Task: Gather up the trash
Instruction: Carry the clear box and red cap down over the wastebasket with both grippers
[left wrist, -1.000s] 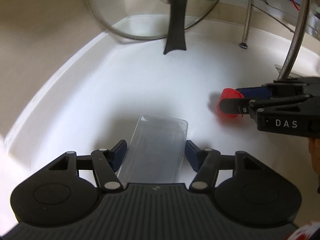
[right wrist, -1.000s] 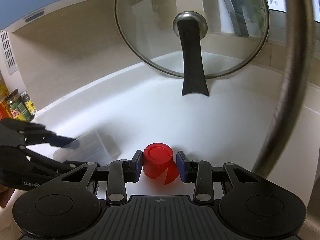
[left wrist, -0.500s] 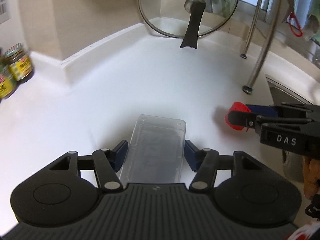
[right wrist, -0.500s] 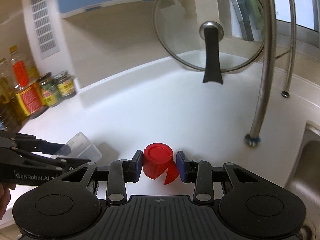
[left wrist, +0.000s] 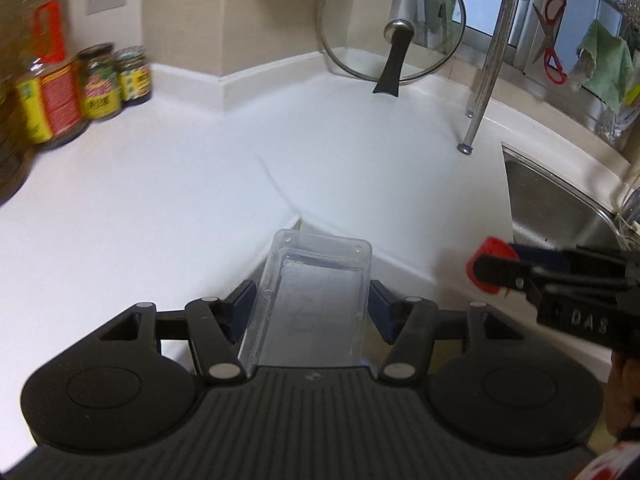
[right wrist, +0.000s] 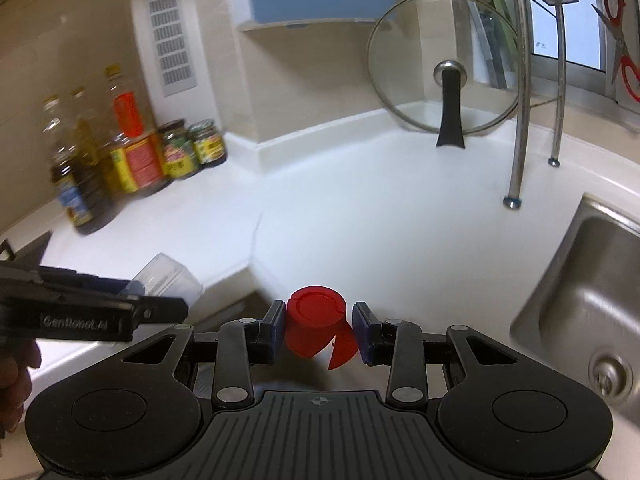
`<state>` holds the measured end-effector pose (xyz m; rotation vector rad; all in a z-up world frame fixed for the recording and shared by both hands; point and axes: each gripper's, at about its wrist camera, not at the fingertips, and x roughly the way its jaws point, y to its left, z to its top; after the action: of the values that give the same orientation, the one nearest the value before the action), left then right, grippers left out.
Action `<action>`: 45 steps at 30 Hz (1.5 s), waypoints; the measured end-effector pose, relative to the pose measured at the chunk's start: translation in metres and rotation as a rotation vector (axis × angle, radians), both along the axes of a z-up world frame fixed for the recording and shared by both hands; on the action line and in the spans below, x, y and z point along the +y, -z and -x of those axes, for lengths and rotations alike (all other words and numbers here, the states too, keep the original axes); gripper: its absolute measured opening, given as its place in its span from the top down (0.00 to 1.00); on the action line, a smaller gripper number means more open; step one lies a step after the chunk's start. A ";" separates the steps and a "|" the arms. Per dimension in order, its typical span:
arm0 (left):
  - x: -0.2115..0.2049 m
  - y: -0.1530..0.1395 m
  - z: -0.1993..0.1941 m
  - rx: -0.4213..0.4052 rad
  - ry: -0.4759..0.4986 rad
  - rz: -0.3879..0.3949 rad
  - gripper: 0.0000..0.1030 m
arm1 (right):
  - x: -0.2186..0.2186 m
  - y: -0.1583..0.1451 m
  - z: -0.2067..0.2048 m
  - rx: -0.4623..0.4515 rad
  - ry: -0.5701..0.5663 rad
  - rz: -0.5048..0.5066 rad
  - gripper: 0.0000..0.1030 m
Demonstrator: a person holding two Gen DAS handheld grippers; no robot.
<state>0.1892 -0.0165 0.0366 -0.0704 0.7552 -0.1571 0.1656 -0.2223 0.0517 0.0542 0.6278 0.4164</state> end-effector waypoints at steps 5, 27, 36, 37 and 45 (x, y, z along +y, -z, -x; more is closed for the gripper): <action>0.007 0.006 0.030 0.005 -0.049 0.027 0.44 | 0.011 0.011 0.028 0.020 -0.060 0.026 0.64; 0.004 0.079 0.089 0.136 -0.376 0.068 0.44 | 0.003 0.076 0.028 0.110 -0.282 0.059 0.64; 0.000 0.105 0.090 0.182 -0.391 0.082 0.44 | 0.007 0.098 0.025 0.121 -0.312 0.091 0.64; 0.000 0.107 0.090 0.182 -0.392 0.084 0.44 | 0.008 0.099 0.025 0.117 -0.316 0.094 0.64; 0.002 0.122 0.078 0.203 -0.393 0.096 0.44 | 0.020 0.115 0.019 0.119 -0.329 0.115 0.64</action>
<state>0.1112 -0.0141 -0.0853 -0.3275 0.9212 0.1914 0.1462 -0.2027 -0.0634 -0.1363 0.7797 0.6973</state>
